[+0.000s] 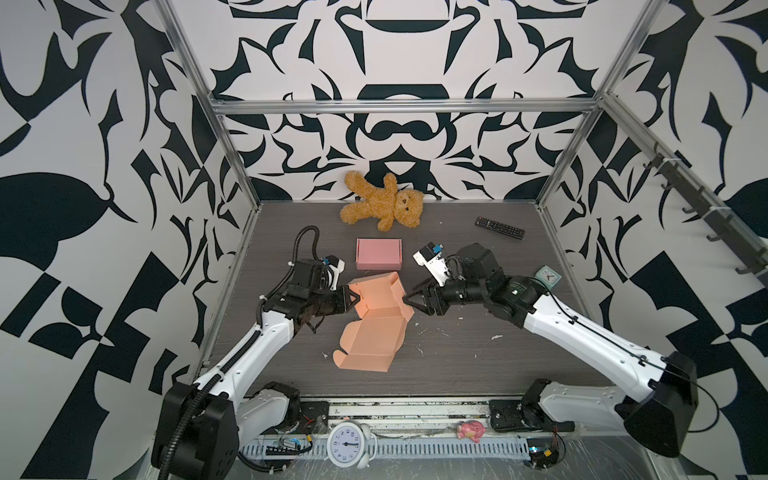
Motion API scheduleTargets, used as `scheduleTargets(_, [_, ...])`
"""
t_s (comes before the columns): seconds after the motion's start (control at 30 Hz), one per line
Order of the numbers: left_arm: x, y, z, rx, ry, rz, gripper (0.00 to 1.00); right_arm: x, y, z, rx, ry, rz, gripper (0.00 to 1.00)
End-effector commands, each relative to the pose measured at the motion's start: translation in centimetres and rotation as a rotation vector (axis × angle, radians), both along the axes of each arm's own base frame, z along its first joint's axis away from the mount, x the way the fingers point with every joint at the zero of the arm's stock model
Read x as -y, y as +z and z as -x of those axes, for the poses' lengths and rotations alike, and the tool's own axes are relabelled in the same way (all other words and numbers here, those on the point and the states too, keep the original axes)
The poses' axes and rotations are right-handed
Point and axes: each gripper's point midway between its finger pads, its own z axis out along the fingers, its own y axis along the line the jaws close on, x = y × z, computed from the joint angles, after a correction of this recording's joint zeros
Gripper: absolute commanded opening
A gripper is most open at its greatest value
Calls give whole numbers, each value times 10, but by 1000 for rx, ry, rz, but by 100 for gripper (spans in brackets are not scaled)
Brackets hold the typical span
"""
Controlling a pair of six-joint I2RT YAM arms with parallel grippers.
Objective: Fold the paper box
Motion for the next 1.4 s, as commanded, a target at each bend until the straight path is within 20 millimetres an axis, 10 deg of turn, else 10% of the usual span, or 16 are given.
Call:
scheduleTargets(0.0, [4, 17, -3, 39, -16, 33, 13, -1, 22, 1, 67, 16, -35, 59])
scheduleTargets(1.37, [6, 28, 2, 74, -37, 62, 13, 29, 55, 23, 160, 93, -183, 68])
